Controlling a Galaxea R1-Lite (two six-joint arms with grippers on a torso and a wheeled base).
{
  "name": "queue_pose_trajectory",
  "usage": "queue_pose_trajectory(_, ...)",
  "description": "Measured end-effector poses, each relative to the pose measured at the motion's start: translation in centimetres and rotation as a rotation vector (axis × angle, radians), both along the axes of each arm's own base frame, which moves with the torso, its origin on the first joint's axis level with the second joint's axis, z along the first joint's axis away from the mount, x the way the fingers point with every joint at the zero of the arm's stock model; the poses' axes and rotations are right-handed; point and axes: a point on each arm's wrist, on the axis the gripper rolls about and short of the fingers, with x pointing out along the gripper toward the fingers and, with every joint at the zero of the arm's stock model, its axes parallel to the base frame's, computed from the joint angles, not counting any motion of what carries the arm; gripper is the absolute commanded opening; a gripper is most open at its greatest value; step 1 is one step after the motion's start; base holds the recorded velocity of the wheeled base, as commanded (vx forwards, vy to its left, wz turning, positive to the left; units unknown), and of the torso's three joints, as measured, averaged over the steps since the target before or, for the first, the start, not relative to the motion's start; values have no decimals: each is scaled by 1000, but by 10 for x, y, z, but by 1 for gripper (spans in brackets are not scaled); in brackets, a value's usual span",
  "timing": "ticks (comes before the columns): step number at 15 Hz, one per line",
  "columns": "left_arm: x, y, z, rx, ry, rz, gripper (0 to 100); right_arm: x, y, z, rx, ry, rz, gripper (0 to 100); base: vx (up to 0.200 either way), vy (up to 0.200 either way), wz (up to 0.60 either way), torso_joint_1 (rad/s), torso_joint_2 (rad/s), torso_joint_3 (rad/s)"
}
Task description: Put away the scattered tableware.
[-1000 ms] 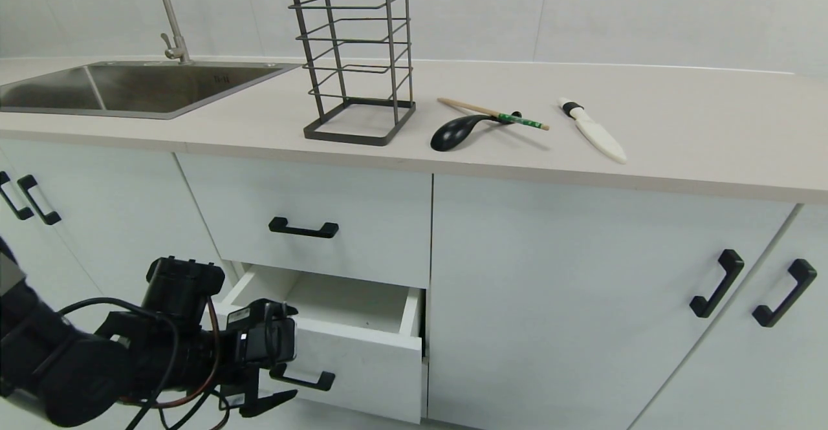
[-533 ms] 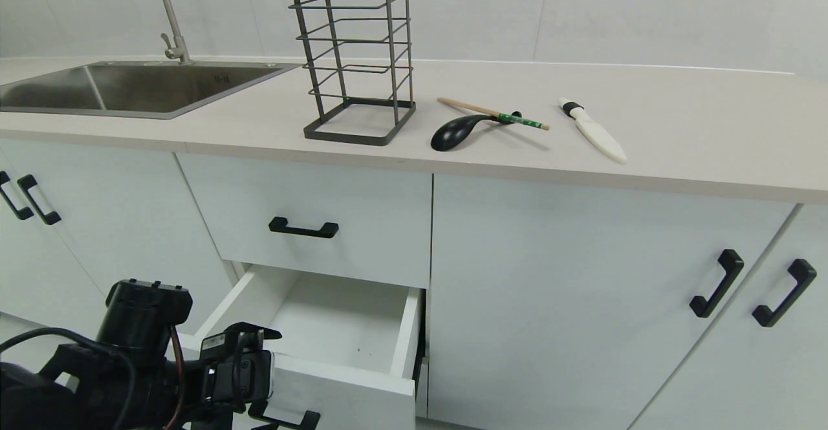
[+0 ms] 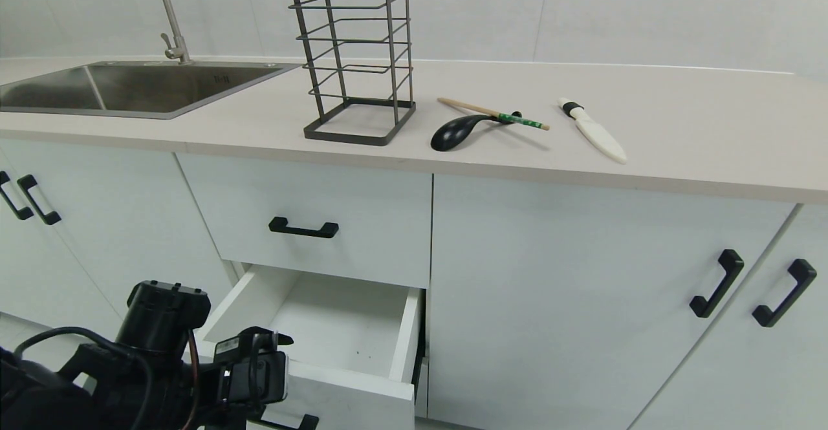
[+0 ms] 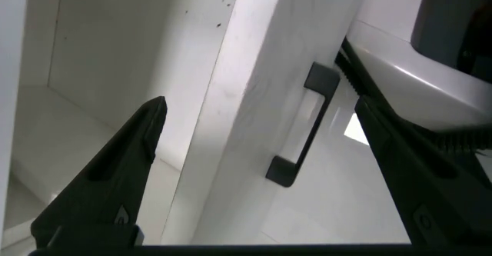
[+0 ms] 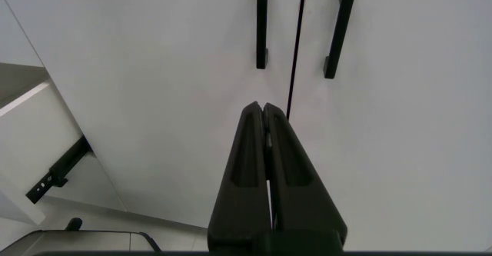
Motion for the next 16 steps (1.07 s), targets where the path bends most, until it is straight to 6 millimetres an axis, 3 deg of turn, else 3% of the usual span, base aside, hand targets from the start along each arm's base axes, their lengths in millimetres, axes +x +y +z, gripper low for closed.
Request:
queue_pose_trajectory(5, -4, -11, -5, 2, 35, -42, 100, 0, 0, 0, 0, 0, 0, 0, 0, 0, 0, 0, 0, 0)
queue_pose_trajectory(16, -27, -10, -8, 6, 80, -66, 100, 0, 0, 0, 0, 0, 0, 0, 0, 0, 0, 0, 0, 0)
